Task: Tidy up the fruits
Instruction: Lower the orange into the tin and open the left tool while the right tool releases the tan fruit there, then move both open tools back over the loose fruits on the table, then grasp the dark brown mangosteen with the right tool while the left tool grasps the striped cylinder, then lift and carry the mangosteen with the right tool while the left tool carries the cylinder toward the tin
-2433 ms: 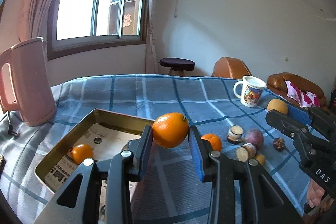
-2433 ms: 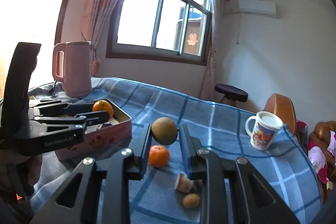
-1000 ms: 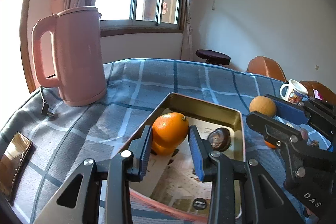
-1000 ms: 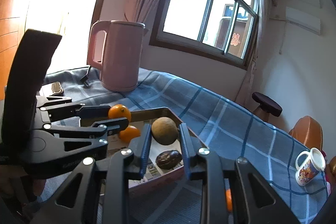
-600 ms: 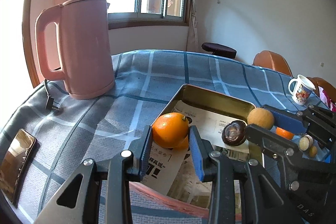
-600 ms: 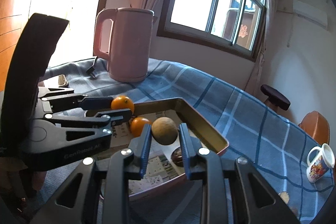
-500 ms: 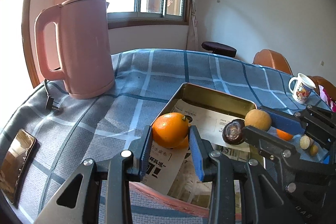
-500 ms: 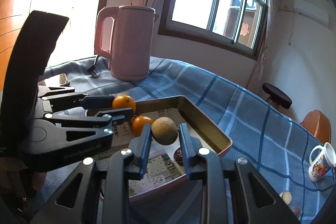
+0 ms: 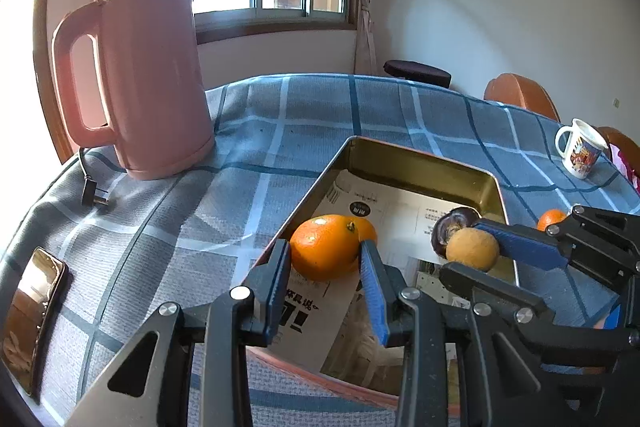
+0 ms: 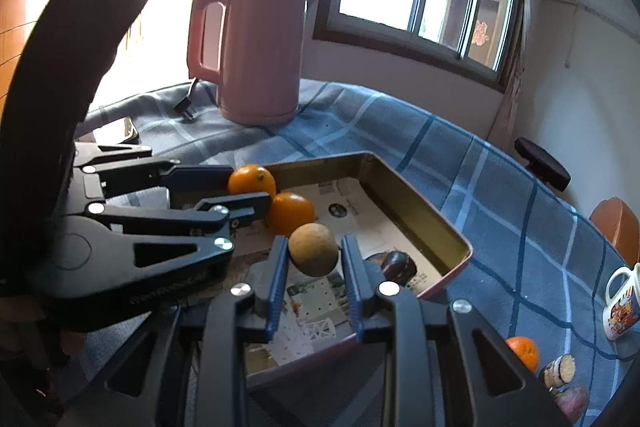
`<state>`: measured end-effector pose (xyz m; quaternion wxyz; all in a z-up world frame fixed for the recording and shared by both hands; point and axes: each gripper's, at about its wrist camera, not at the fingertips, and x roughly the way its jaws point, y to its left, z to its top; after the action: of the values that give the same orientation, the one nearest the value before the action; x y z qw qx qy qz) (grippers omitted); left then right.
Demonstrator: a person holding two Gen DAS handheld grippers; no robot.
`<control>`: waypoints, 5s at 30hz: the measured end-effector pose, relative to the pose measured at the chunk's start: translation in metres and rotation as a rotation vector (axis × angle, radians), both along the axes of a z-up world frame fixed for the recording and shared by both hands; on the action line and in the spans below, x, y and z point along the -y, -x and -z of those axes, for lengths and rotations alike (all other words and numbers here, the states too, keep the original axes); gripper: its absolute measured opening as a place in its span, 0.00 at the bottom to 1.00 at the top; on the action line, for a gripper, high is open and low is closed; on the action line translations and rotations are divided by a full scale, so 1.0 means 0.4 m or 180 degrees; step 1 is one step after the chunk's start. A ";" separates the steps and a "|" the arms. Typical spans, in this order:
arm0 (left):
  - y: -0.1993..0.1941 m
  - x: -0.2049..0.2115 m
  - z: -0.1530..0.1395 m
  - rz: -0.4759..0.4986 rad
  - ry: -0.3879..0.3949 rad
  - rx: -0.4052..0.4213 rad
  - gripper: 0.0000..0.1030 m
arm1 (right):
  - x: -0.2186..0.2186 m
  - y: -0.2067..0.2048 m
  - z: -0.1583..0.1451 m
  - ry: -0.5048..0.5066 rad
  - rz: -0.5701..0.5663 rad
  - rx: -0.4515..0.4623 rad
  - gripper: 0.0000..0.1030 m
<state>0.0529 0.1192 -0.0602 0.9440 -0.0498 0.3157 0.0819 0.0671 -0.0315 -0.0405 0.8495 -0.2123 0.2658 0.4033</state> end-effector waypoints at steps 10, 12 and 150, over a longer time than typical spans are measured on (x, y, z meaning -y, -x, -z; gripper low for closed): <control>-0.009 -0.001 0.007 -0.0009 -0.0025 -0.0076 0.36 | -0.009 -0.017 0.029 0.0098 -0.0002 -0.0227 0.29; -0.009 -0.001 0.007 -0.0015 -0.0027 -0.0074 0.37 | -0.011 -0.021 0.033 0.0105 0.0003 -0.0256 0.33; -0.058 0.599 -0.036 0.1619 0.0029 0.0386 0.44 | 0.739 -0.006 -0.012 -0.0378 0.1852 0.0227 0.40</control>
<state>0.0762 -0.1205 -0.0459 0.9512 0.0221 0.2613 -0.1627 0.0695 -0.3272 -0.0356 0.9492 -0.0912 0.2614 0.1499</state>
